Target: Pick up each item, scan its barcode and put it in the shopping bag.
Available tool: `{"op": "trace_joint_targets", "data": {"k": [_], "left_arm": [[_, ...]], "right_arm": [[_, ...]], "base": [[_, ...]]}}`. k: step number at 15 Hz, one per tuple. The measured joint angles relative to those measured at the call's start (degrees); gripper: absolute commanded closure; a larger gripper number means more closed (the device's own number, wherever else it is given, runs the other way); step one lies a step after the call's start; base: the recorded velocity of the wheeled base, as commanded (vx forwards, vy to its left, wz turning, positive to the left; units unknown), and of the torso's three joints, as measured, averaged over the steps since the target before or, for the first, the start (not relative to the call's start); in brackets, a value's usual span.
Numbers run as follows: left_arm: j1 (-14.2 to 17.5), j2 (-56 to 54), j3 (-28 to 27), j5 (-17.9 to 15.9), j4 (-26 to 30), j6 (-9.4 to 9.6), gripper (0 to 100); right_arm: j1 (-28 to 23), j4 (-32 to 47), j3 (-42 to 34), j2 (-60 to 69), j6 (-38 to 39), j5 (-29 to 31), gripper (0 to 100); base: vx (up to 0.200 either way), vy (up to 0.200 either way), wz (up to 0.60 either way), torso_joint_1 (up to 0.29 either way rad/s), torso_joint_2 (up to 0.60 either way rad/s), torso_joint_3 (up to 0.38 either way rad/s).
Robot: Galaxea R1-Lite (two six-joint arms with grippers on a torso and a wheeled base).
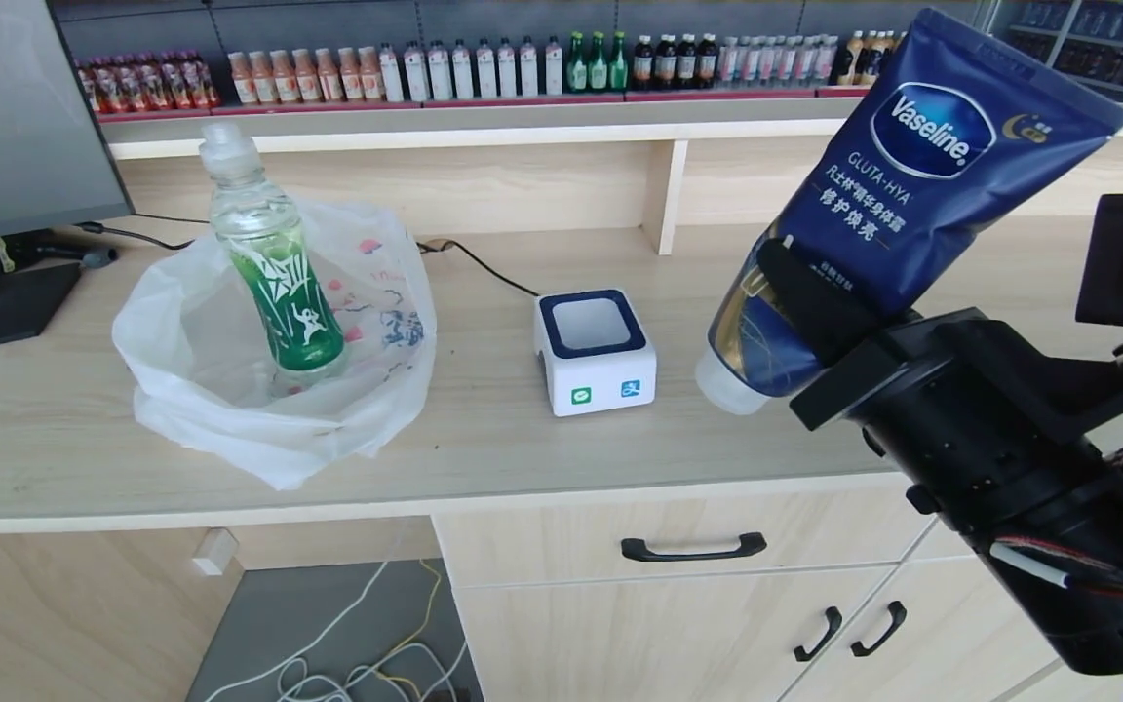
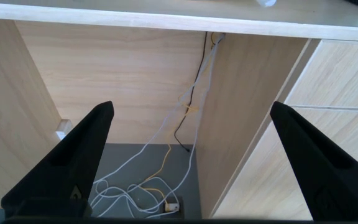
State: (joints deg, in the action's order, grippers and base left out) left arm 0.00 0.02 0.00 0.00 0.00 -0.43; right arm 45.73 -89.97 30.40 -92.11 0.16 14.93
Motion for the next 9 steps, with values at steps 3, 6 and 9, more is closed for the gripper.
{"op": "trace_joint_targets", "data": {"k": [3,6,9], "left_arm": [[0.00,0.00,0.00,0.00,0.02,-0.06,0],[0.00,0.00,0.00,0.00,0.02,-0.23,0],[-0.11,0.00,0.00,0.00,0.05,0.24,0]], "right_arm": [[0.05,0.05,0.07,-0.22,0.00,-0.02,100],[0.05,0.05,0.40,-0.50,0.02,0.00,100],[0.05,0.09,0.51,-0.72,0.06,0.00,100]], "base": [[0.000,0.200,0.00,-0.002,0.00,0.002],[0.000,0.200,0.00,0.001,0.00,0.002],[0.000,0.000,0.00,0.000,0.00,0.000]]}}
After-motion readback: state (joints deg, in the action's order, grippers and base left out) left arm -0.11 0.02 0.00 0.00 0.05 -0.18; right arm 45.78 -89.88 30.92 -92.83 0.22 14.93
